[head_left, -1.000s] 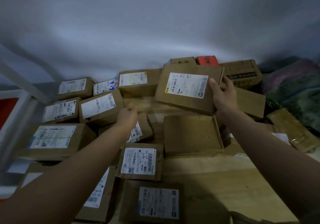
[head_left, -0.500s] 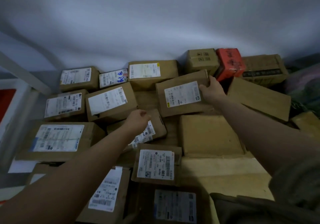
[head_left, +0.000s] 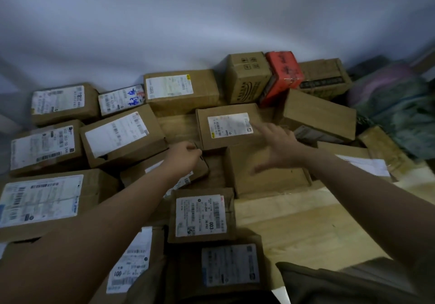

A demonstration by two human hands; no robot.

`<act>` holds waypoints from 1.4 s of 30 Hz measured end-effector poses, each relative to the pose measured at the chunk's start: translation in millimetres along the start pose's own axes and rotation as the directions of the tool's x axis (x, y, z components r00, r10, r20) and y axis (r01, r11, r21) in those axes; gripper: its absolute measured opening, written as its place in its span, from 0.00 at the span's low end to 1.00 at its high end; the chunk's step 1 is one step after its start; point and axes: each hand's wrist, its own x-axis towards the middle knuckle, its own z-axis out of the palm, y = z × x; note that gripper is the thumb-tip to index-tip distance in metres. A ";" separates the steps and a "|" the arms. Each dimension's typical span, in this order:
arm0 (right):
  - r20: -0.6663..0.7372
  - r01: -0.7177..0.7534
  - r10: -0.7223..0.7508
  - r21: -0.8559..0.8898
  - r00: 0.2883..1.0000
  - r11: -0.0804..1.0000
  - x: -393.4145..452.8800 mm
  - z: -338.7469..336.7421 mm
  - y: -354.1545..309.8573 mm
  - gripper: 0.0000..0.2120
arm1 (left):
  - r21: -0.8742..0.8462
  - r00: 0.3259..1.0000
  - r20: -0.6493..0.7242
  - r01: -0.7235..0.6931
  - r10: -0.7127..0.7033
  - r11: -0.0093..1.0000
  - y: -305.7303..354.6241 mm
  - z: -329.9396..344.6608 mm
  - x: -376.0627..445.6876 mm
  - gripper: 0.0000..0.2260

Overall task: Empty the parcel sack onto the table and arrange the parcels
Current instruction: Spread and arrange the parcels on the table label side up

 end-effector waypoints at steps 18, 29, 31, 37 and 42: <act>-0.200 0.298 -0.256 0.216 0.946 0.930 -39.1 -18.2 40.1 0.61 | -0.352 0.960 -0.253 0.029 -0.124 0.936 18.1 41.5 -77.8 0.27; -0.128 0.033 -0.247 0.934 0.961 -0.355 -97.1 -30.2 43.6 0.34 | -0.774 0.918 0.396 0.315 0.032 0.549 61.0 85.4 -126.4 0.40; -0.144 0.009 -0.263 0.892 0.954 -0.453 -104.5 -28.1 51.1 0.31 | -0.823 0.890 0.438 0.340 0.128 0.454 70.5 94.1 -131.3 0.36; -0.017 -0.018 -0.124 0.961 0.992 -0.277 -107.1 -18.5 67.6 0.20 | -0.907 0.992 0.104 0.066 0.068 0.416 80.3 117.2 -137.1 0.28; 0.009 -0.030 -0.157 0.991 0.988 -0.131 -119.5 -16.8 74.1 0.28 | -0.859 0.998 -0.040 -0.064 0.058 0.509 81.3 126.3 -143.3 0.28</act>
